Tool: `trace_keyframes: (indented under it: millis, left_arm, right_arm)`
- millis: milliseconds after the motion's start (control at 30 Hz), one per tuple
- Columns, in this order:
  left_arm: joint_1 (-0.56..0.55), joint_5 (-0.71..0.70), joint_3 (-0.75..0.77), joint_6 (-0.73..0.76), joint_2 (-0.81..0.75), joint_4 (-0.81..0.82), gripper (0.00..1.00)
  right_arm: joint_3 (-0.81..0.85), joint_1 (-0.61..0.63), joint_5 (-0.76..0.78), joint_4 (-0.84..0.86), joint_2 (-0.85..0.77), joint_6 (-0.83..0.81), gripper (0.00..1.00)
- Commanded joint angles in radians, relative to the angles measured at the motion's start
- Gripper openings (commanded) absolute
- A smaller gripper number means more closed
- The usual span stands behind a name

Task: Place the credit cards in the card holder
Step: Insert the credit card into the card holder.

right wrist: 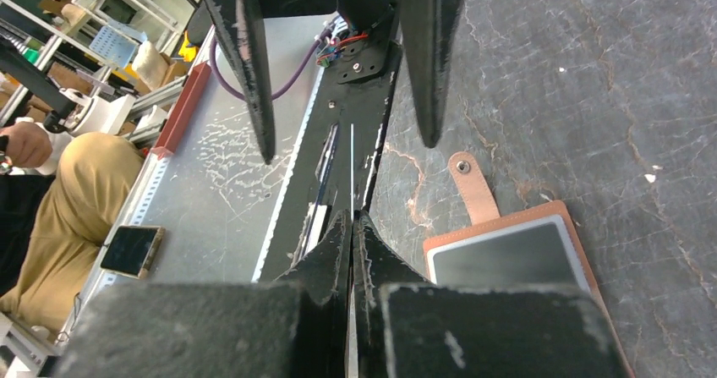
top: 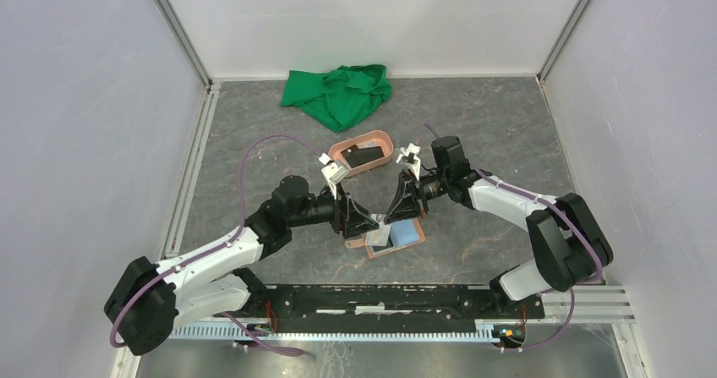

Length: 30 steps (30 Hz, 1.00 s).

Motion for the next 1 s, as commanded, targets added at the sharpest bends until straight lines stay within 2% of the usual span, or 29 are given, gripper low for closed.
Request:
trace_keyframes:
  millis: [0,233,633,967]
  left_arm:
    - [0.002,0.119,-0.004,-0.033,0.000,0.114,0.72]
    - [0.001,0.057,-0.070,-0.085,-0.068,0.152,0.63]
    - [0.000,0.094,-0.091,-0.138,0.041,0.244,0.46]
    - [-0.007,0.094,-0.126,-0.173,0.077,0.309,0.38]
  right_arm:
    - [0.045,-0.002,-0.041,-0.017,0.016,-0.027,0.00]
    - [0.051,-0.001,-0.041,-0.031,0.022,-0.037,0.00]
    - [0.065,-0.001,-0.049,-0.053,0.039,-0.055,0.00]
    - [0.069,-0.008,-0.054,-0.061,0.043,-0.062,0.00]
